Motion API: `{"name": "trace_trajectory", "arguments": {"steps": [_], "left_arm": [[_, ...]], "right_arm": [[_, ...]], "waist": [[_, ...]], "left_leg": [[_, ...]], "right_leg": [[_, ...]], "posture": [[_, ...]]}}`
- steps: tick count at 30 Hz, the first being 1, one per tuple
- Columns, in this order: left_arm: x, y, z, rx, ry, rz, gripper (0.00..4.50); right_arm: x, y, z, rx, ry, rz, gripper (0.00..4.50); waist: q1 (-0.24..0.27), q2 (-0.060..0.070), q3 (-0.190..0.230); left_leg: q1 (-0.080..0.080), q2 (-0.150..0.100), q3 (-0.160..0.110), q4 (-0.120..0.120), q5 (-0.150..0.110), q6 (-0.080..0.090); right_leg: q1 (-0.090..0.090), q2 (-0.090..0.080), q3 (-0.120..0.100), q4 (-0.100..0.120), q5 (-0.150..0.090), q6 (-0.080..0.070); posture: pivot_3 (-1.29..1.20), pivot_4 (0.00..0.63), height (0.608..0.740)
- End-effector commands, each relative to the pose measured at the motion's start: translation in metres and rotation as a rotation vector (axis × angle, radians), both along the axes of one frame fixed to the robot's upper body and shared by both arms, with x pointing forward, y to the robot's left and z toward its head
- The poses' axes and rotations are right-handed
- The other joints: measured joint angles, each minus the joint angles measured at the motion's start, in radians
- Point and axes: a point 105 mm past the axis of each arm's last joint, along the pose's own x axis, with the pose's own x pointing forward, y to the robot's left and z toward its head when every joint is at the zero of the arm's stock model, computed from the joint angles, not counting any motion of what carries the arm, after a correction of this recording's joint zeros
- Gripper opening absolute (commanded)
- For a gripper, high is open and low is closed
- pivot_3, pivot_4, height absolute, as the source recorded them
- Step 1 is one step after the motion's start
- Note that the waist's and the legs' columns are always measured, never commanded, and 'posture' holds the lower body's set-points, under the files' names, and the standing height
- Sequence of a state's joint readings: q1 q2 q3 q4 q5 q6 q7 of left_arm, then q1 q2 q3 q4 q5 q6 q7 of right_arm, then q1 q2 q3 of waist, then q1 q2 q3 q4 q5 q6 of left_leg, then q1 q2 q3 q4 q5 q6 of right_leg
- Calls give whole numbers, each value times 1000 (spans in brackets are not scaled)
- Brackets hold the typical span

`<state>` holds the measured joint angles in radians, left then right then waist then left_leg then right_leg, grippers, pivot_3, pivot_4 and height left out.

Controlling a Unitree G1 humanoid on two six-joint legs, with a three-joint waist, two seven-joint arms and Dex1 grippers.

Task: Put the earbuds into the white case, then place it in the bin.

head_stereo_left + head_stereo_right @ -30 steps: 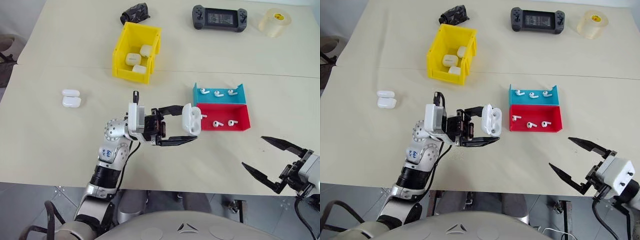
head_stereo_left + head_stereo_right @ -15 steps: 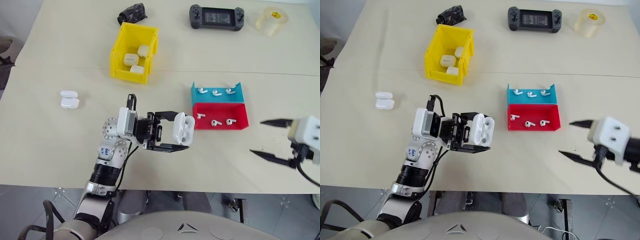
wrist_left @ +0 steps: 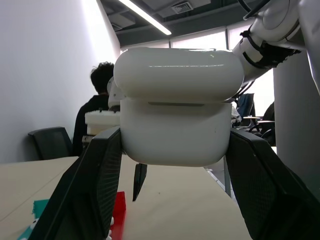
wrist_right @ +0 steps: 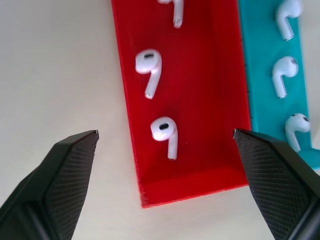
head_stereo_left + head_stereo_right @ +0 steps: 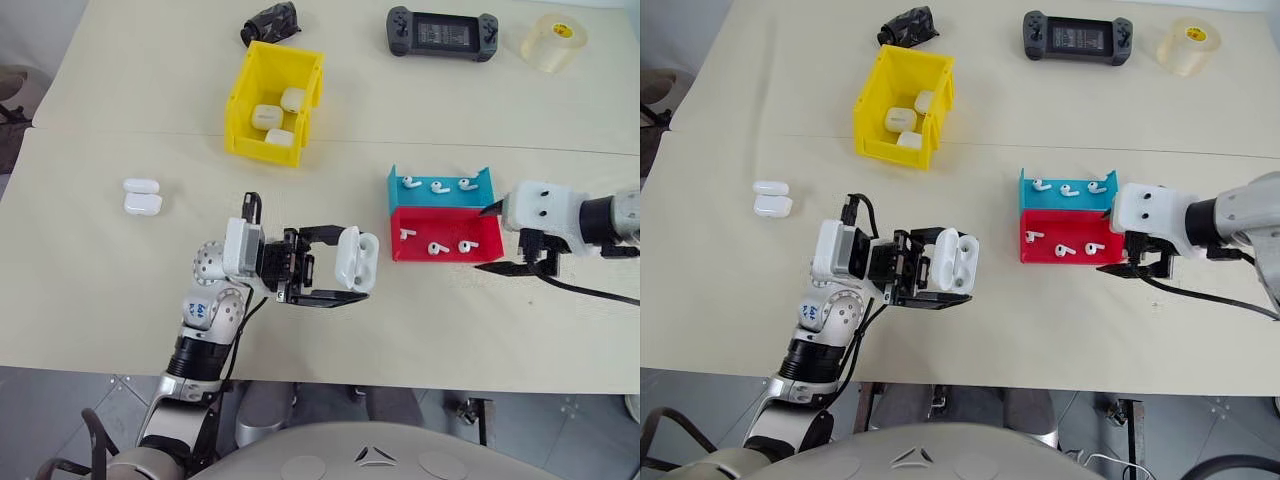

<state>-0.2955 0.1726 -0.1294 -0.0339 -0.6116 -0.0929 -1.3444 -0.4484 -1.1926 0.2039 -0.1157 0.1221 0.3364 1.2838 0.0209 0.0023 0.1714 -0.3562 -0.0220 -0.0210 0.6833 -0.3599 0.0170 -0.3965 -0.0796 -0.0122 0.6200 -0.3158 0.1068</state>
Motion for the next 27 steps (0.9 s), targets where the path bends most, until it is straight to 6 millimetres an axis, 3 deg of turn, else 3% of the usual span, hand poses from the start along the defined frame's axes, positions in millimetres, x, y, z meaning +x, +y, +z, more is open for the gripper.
{"name": "trace_trajectory", "arguments": {"steps": [1,8,11,14,27], "left_arm": [[-5,1,7,-14,-28,2,2763],[-6,3,7,-11,-24,25,2763],[-8,3,6,-4,-21,23,2763],[-9,3,6,-2,-19,19,2763],[-11,-1,8,-5,-17,17,2763]], "right_arm": [[3,2,-3,-39,4,44,4500],[10,8,-13,-61,7,109,4500],[15,6,-15,-82,0,121,3899],[15,5,-16,-93,7,138,2903],[22,8,-19,-111,8,183,2903]], "waist": [[1,0,0],[-1,0,0],[0,1,0],[1,1,0],[-1,1,1]], "left_leg": [[0,0,0,0,0,0],[0,0,0,0,0,0],[0,0,0,0,0,-1],[0,0,0,0,0,-1],[0,0,0,0,1,-1]], "right_leg": [[0,0,0,0,0,0],[-1,0,0,1,0,0],[-1,0,0,1,0,0],[-1,0,0,1,0,0],[-1,0,0,1,0,0]], "posture": [[0,150,740],[0,150,740],[0,150,740],[0,150,740],[0,150,740]]}}
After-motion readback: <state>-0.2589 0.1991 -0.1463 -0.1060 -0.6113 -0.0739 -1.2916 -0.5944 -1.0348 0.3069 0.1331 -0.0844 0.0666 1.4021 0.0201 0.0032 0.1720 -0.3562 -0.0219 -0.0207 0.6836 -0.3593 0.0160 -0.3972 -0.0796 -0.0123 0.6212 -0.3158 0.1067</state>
